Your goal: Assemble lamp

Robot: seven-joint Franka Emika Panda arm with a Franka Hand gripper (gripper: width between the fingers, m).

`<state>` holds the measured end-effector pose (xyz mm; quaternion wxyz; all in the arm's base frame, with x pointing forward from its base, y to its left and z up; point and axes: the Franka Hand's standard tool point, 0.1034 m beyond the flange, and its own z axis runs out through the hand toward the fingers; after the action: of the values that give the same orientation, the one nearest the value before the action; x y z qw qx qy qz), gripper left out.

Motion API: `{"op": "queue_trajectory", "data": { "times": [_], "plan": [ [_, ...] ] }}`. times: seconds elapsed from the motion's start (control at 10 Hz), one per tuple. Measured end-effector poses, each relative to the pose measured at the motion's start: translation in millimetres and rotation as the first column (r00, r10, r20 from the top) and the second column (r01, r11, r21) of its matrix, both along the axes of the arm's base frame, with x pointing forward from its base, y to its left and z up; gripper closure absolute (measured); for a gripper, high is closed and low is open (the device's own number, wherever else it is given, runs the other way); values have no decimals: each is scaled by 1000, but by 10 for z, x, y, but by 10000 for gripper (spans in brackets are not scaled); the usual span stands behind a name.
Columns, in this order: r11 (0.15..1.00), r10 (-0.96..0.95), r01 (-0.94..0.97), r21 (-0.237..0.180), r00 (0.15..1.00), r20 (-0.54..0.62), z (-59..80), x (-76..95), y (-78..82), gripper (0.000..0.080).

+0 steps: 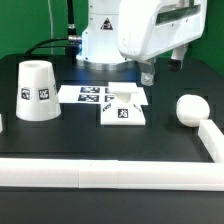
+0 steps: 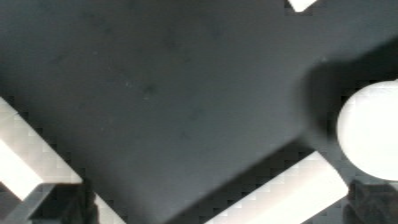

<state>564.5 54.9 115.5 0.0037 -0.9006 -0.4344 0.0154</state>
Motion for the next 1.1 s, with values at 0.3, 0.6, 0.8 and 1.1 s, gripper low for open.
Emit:
{"op": "queue_trajectory", "data": {
  "times": [0.3,0.6,0.8,1.1],
  "plan": [
    [1000,0,0,0,1000,0,0,0,0,100],
    [999,-36,36,-4,999,-15,-50,-375,-316,100],
    [997,-78,78,1,997,-17,-157,-653,-494,100],
    [996,-90,90,-1,996,-28,-187,-715,-532,100]
  ]
}}
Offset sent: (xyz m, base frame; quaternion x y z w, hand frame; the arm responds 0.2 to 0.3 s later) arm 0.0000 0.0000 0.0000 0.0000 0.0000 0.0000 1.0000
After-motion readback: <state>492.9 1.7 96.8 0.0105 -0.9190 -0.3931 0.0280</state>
